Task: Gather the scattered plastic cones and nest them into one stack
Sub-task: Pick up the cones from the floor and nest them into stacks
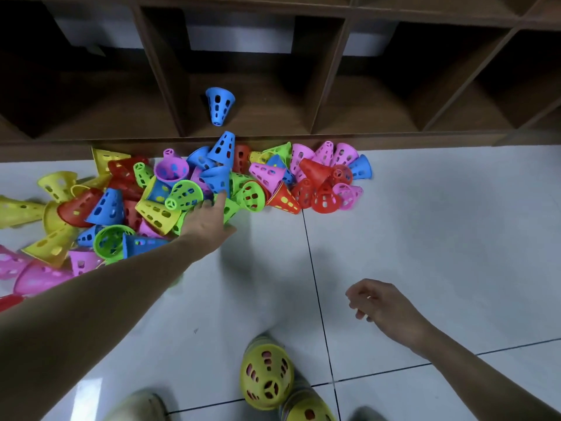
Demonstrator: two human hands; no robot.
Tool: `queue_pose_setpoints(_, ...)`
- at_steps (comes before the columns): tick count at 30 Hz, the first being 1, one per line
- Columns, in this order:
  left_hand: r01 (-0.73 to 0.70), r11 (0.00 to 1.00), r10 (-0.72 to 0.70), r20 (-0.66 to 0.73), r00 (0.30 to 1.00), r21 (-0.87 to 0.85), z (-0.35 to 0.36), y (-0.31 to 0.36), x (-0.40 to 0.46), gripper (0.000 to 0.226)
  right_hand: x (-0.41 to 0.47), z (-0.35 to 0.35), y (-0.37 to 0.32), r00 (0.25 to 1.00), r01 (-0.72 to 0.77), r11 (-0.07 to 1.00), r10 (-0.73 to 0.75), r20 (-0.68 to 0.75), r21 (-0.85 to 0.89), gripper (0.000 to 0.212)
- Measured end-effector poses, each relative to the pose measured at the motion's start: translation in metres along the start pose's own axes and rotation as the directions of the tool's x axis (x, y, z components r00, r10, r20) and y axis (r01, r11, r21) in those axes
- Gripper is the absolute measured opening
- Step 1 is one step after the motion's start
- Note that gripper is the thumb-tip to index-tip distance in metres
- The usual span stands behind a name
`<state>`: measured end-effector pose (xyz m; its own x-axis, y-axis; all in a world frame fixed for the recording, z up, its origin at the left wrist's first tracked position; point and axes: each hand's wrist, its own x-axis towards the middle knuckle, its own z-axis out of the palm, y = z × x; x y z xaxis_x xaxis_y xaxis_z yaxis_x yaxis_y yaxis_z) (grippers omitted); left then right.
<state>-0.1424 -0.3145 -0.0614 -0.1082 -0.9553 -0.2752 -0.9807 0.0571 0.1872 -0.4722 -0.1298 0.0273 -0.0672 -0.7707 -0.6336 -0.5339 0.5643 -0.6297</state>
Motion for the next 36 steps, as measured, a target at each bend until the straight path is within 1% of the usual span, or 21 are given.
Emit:
queue_pose_setpoints(2, 0.05, 0.993, -0.048, 0.017, 0.999, -0.106, -0.002, 0.002, -0.002, 0.076, 0.001, -0.003, 0.003, 1.0, -0.005, 1.0, 0.006, -0.017, 0.029, 0.009)
queue_pose_setpoints(3, 0.069, 0.982, -0.066, 0.023, 0.998, -0.176, -0.004, 0.004, -0.005, 0.078, 0.002, -0.003, 0.004, 1.0, -0.006, 0.999, 0.007, -0.023, 0.044, 0.009)
queue_pose_setpoints(4, 0.074, 0.967, -0.069, 0.028, 0.997, -0.245, -0.006, 0.006, -0.011, 0.082, 0.003, -0.003, 0.004, 1.0, -0.006, 0.999, 0.007, -0.029, 0.053, 0.01)
queue_pose_setpoints(6, 0.035, 0.939, -0.028, 0.024, 0.999, -0.343, -0.011, 0.01, -0.028, 0.087, 0.004, -0.002, 0.005, 0.999, 0.004, 0.998, -0.003, -0.032, 0.06, 0.01)
queue_pose_setpoints(8, -0.017, 0.925, 0.03, 0.028, 0.999, -0.38, -0.017, 0.013, -0.048, 0.086, 0.005, 0.001, 0.004, 1.0, 0.012, 0.998, -0.01, -0.023, 0.065, 0.01)
queue_pose_setpoints(11, -0.07, 0.918, 0.097, 0.05, 0.994, -0.391, -0.022, 0.011, -0.074, 0.081, 0.01, 0.006, 0.001, 1.0, 0.017, 0.998, -0.017, -0.011, 0.053, 0.01)
queue_pose_setpoints(13, -0.139, 0.926, 0.181, 0.092, 0.979, -0.352, -0.021, 0.011, -0.086, 0.078, 0.013, 0.009, -0.002, 1.0, 0.025, 0.999, -0.025, -0.005, 0.045, 0.01)
queue_pose_setpoints(16, -0.223, 0.957, 0.262, 0.219, 0.94, -0.187, -0.012, 0.009, -0.093, 0.078, 0.016, 0.015, -0.006, 0.999, 0.041, 0.999, -0.041, 0.004, 0.035, 0.01)
queue_pose_setpoints(19, -0.235, 0.97, 0.241, 0.338, 0.91, -0.058, -0.003, 0.007, -0.093, 0.077, 0.02, 0.019, -0.005, 0.999, 0.041, 0.999, -0.042, 0.022, 0.024, 0.01)
queue_pose_setpoints(22, -0.245, 0.969, 0.225, 0.389, 0.894, 0.003, 0.0, 0.005, -0.088, 0.08, 0.024, 0.021, -0.002, 0.999, 0.038, 0.999, -0.038, 0.025, 0.009, 0.011)
queue_pose_setpoints(25, -0.248, 0.967, 0.208, 0.37, 0.906, 0.063, 0.006, 0.004, -0.084, 0.085, 0.031, 0.022, -0.002, 0.999, 0.039, 0.999, -0.039, 0.022, -0.004, 0.011)
queue_pose_setpoints(27, -0.217, 0.975, 0.188, 0.326, 0.927, 0.057, 0.011, 0.004, -0.081, 0.087, 0.039, 0.023, -0.001, 0.999, 0.043, 0.999, -0.043, 0.014, -0.017, 0.01)
queue_pose_setpoints(29, -0.222, 0.973, 0.195, 0.285, 0.938, 0.064, 0.015, 0.006, -0.081, 0.079, 0.051, 0.023, -0.001, 0.998, 0.057, 0.998, -0.058, -0.013, -0.035, 0.008)
queue_pose_setpoints(32, -0.281, 0.955, 0.249, 0.257, 0.934, 0.094, 0.02, 0.005, -0.084, 0.07, 0.072, 0.023, -0.005, 0.994, 0.09, 0.993, -0.094, -0.054, -0.072, 0.005)
queue_pose_setpoints(34, -0.299, 0.953, 0.279, 0.238, 0.93, 0.052, 0.023, 0.0, -0.087, 0.062, 0.089, 0.02, -0.013, 0.992, 0.098, 0.99, -0.105, -0.072, -0.1, 0.005)
queue_pose_setpoints(36, -0.32, 0.947, 0.313, 0.226, 0.922, -0.006, 0.026, -0.005, -0.09, 0.054, 0.109, 0.016, -0.024, 0.983, 0.134, 0.984, -0.147, -0.112, -0.115, 0.01)
